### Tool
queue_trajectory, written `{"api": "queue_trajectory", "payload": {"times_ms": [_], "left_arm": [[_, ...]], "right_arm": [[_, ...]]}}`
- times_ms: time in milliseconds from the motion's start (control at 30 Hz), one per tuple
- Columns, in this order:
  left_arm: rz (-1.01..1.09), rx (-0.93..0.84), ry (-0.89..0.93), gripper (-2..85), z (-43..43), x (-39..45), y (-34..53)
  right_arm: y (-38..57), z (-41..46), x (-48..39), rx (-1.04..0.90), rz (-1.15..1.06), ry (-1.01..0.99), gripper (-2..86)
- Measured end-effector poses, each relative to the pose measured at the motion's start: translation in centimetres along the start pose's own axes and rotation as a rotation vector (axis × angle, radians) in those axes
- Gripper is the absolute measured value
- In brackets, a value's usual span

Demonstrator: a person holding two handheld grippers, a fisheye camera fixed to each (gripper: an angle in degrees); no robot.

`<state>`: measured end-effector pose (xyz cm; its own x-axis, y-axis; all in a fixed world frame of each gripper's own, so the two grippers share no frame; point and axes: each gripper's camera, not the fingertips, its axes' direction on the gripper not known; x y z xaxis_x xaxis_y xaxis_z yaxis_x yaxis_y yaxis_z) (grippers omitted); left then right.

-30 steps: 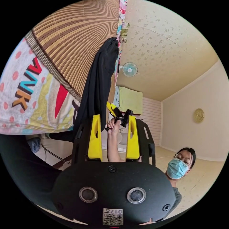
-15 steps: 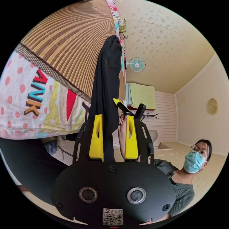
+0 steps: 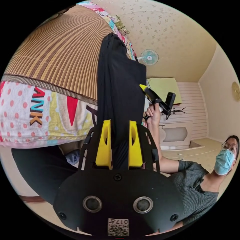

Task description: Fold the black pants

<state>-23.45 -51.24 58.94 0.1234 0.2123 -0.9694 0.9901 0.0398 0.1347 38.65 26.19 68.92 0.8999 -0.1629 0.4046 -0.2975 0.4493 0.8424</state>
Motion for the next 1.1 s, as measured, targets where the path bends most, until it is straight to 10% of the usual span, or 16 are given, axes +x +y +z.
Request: {"api": "queue_trajectory", "payload": {"times_ms": [167,567,833,1100], "left_arm": [[-0.017,0.002,-0.066,12.3,2.1,0.1,0.9],[0.256,-0.037,0.044,4.0,3.4,1.6,3.7],[0.001,0.112,-0.166,15.1,1.3,-1.9,6.1],[0.066,-0.174,0.253,7.0,3.6,-3.2,4.2]], "right_arm": [[3.0,-0.9,3.2,-0.033,0.097,0.171,9.8],[15.6,-8.2,5.4,-0.046,0.324,-0.311,17.2],[14.6,-9.2,7.8,-0.261,0.369,-0.417,14.8],[12.5,-17.7,8.1,-0.360,0.162,-0.608,6.2]]}}
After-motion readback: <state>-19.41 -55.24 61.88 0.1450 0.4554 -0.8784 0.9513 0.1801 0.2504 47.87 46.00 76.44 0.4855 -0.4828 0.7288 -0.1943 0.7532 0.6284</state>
